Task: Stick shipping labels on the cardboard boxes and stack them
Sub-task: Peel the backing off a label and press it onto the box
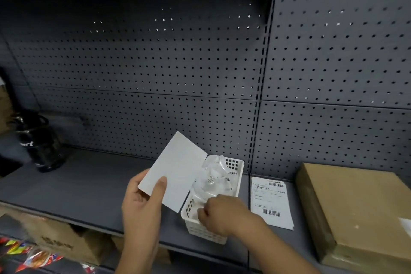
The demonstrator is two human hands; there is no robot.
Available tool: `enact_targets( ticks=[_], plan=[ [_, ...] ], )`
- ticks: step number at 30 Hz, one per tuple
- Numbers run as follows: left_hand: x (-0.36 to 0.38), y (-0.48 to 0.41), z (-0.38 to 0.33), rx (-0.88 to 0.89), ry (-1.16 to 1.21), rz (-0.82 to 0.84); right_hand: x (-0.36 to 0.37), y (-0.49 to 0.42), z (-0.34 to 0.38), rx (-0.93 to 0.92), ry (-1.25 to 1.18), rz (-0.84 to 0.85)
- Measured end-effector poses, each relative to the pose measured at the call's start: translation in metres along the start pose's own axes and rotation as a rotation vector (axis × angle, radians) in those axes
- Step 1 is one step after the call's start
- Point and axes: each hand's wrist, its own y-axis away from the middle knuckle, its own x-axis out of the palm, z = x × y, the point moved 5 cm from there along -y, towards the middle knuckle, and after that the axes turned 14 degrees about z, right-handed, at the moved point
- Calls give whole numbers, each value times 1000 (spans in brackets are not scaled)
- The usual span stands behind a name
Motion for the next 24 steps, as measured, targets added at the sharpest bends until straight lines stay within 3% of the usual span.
enact_targets(
  ticks=[6,9,21,24],
  plan=[
    [-9,-13,9,-25,20,-31,-12,-8,-3,-11,133,63],
    [-7,-15,6,-26,18,-20,-7,-6,-6,-71,87,45],
    [0,-23,-1,31,16,-7,-15,28,-47,-321,-636,-296],
    [11,-18,-2,49,8,24,-22,52,-57,-389,-947,-370]
  ],
)
